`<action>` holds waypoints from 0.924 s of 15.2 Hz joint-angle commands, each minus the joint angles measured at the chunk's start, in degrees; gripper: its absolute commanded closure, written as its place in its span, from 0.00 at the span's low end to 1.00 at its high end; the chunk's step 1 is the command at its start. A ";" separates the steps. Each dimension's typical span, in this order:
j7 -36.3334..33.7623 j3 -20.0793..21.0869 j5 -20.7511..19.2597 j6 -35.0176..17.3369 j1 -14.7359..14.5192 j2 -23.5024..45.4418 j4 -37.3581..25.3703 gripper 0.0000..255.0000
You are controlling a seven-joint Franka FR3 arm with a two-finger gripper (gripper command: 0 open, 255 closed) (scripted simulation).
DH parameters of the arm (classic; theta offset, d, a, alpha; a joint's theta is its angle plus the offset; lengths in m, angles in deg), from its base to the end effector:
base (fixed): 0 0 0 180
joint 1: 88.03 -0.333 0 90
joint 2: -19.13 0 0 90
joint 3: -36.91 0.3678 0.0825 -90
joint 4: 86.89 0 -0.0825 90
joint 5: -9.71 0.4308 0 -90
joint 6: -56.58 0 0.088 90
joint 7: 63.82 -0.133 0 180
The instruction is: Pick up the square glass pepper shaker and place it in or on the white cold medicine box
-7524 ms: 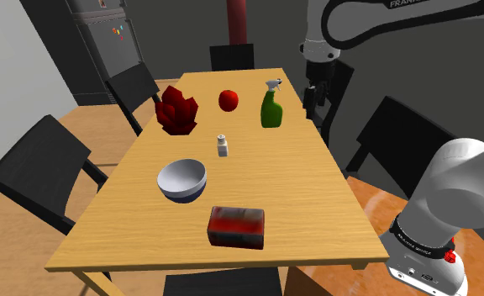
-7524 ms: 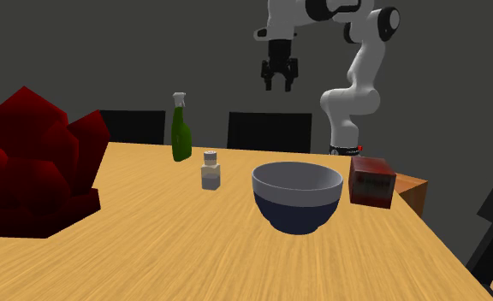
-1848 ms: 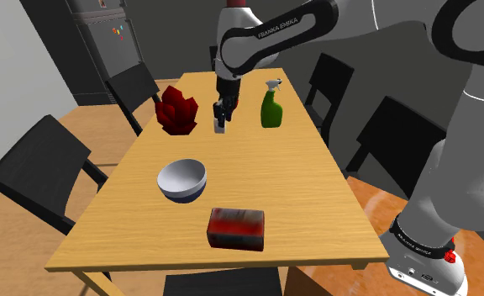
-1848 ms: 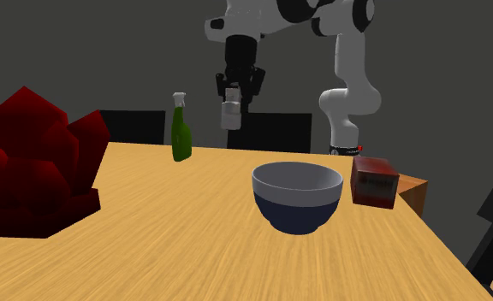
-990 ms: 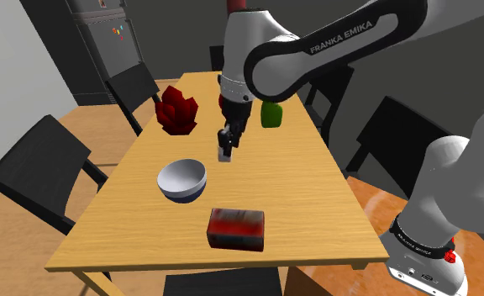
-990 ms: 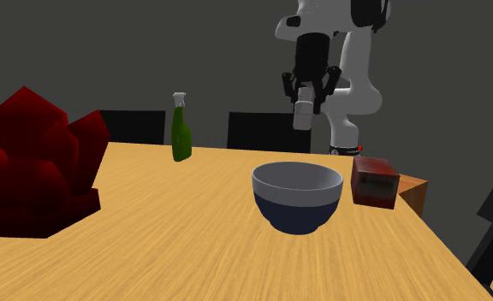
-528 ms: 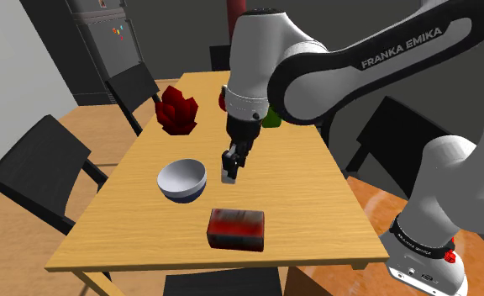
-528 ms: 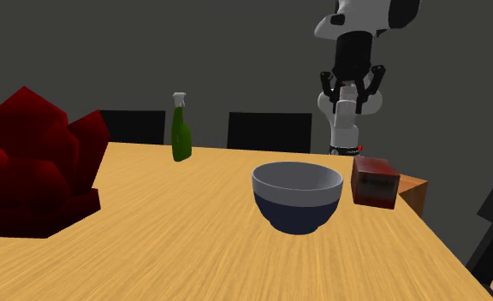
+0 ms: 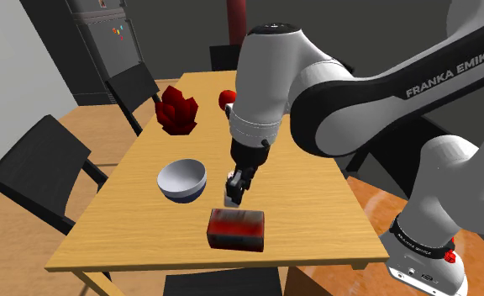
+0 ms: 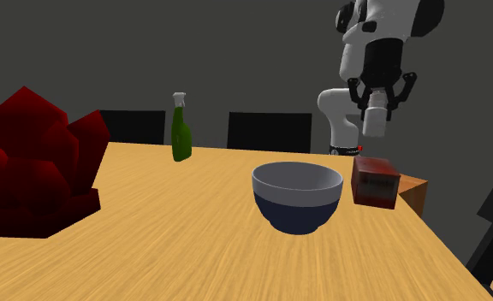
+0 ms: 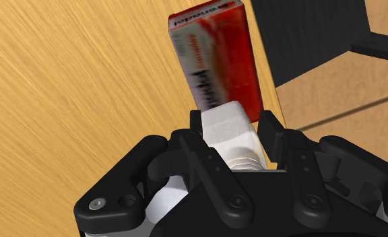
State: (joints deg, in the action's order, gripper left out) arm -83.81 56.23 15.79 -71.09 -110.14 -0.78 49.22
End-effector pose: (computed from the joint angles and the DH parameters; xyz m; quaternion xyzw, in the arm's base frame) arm 0.3605 0.3335 0.4678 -0.9838 -0.1530 -0.0855 0.0365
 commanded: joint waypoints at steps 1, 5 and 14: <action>-0.23 0.27 -0.02 -1.63 -0.04 0.43 1.18 1.00; -0.51 0.69 -0.21 -4.96 0.02 1.75 3.22 1.00; -1.00 1.26 -0.66 -9.22 0.19 3.77 5.52 1.00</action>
State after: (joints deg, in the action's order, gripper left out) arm -84.79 57.47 15.15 -80.23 -109.96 2.94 54.74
